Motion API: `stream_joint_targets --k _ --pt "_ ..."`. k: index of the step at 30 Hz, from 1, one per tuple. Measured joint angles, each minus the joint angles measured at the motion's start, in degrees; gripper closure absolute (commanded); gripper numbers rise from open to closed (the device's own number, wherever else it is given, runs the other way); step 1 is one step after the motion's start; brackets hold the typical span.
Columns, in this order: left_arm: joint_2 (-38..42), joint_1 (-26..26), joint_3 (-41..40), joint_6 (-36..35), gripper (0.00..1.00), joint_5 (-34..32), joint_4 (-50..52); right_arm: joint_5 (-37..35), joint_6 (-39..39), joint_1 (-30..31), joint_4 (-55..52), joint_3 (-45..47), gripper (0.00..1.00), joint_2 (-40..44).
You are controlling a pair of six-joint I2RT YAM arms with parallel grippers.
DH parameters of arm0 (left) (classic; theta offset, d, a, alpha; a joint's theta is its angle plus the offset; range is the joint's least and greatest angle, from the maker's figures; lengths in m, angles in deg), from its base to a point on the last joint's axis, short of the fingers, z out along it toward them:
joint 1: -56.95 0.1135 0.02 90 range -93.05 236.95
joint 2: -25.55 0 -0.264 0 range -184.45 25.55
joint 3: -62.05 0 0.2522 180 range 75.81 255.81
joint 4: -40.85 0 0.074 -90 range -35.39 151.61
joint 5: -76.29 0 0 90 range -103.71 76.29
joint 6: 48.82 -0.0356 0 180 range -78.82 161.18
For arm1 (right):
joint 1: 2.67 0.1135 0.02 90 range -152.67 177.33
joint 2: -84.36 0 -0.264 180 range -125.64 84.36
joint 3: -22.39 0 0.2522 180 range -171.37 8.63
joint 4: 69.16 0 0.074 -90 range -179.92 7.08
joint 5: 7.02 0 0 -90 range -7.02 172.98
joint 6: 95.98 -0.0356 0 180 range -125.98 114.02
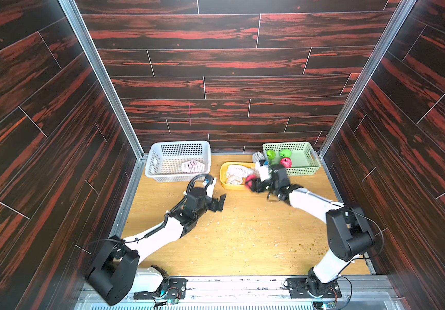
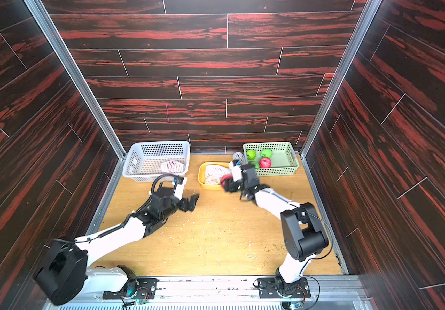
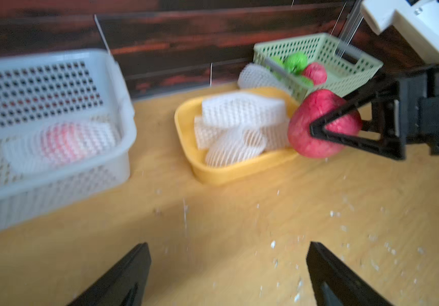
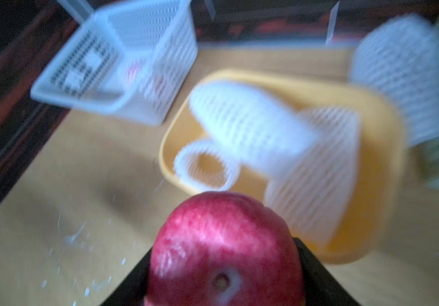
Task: Remove foam nets from apples
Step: Place the apple in the basket.
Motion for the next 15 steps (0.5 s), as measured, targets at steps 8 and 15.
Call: stream_joint_targets --k 8,15 --pt "-16.3 0.0 21.0 0.7 0.03 10.3 -4.6 -5.3 -1.9 -18.3 -5.0 -24.6 0.59 -14.3" --pt "-26.2 -0.1 26.3 4.6 0.03 14.8 -5.4 -7.0 -2.3 -23.4 -14.2 -38.2 0.57 -28.5"
